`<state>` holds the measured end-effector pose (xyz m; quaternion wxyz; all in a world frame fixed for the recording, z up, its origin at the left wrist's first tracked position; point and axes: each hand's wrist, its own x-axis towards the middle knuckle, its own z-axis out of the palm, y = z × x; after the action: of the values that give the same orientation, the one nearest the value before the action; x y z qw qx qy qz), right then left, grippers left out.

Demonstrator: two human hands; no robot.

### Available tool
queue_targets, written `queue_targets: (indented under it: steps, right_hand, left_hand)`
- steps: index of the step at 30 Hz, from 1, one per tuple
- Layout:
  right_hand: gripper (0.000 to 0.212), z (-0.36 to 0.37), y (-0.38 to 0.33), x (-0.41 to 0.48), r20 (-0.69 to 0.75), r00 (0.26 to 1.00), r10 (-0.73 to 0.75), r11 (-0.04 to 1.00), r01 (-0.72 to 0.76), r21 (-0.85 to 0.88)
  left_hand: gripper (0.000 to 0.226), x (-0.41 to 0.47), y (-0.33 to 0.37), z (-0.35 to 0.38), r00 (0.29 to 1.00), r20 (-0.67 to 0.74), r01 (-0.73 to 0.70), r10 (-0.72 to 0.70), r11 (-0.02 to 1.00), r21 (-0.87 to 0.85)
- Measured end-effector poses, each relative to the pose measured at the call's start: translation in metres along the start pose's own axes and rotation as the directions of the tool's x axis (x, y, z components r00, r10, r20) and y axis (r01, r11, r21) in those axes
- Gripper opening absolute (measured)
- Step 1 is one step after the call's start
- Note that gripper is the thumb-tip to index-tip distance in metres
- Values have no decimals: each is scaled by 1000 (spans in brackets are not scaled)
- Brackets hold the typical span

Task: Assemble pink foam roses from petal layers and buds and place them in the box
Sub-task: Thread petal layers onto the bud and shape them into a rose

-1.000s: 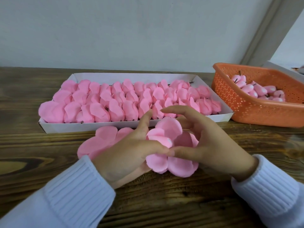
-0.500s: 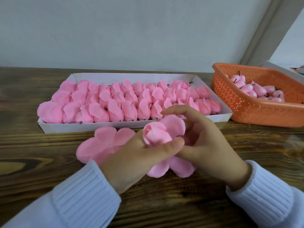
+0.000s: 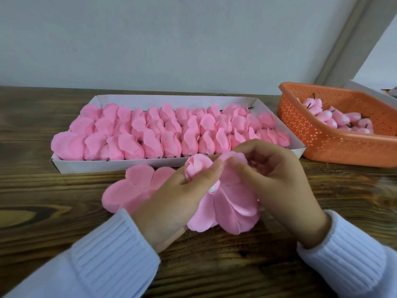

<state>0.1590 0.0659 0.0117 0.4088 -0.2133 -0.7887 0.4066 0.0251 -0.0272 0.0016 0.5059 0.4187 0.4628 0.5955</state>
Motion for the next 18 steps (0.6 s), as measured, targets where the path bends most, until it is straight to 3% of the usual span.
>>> queue_targets:
  steps: [1, 5, 8, 15, 18]
  right_hand:
    - [12, 0, 0, 0, -8, 1000, -25, 1000, 25, -12]
    - [15, 1, -3, -2, -7, 989, -146, 987, 145, -68]
    - [22, 1, -6, -4, -27, 978, -205, 976, 203, -77]
    - [19, 4, -12, -8, -47, 982, -182, 982, 184, 53]
    - [19, 3, -12, -7, -75, 984, -162, 984, 167, 68]
  left_hand:
    - [47, 1, -2, -2, 1000, -21, 8, -8, 1000, 9]
    - [33, 2, 1, -2, 999, 29, -38, 38, 999, -3]
    - [34, 0, 0, -2, 989, 87, -129, 117, 982, 141]
    - [15, -4, 3, -2, 968, 180, -229, 176, 914, 335]
    - [22, -4, 2, -3, 962, 189, -252, 197, 905, 343]
